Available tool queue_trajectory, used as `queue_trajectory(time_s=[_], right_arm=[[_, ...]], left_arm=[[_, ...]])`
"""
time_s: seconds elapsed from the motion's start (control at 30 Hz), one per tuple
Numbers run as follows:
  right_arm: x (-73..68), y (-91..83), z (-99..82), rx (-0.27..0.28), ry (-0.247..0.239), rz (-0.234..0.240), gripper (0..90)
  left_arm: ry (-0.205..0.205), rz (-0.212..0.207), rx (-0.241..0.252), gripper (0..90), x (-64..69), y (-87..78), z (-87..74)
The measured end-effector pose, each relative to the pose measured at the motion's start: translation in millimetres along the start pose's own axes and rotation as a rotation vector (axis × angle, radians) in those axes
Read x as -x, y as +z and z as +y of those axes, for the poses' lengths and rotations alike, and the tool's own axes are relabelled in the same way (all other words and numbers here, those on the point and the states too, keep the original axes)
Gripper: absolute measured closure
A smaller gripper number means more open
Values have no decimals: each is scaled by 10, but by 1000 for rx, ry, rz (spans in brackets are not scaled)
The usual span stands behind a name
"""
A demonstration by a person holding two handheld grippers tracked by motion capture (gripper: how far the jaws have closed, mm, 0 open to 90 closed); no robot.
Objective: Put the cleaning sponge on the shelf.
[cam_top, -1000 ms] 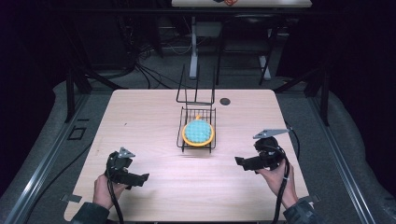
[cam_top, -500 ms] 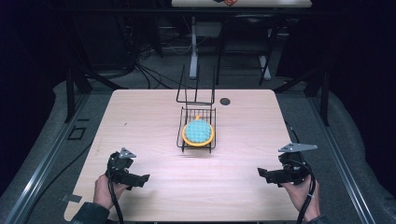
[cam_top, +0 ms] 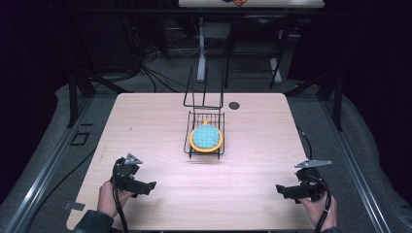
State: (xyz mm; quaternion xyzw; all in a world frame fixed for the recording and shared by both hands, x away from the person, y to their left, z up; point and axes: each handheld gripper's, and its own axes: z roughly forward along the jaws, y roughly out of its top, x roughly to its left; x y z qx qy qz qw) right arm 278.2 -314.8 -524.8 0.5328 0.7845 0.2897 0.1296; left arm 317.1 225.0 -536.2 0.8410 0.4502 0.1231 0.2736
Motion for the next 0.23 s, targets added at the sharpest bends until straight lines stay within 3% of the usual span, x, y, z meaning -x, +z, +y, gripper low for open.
queue_trajectory(time_s=[0.23], right_arm=[[18, 55, -10, -25, -9, -5, 42]], left_arm=[[1, -7, 10, 0, 8, 11, 9]])
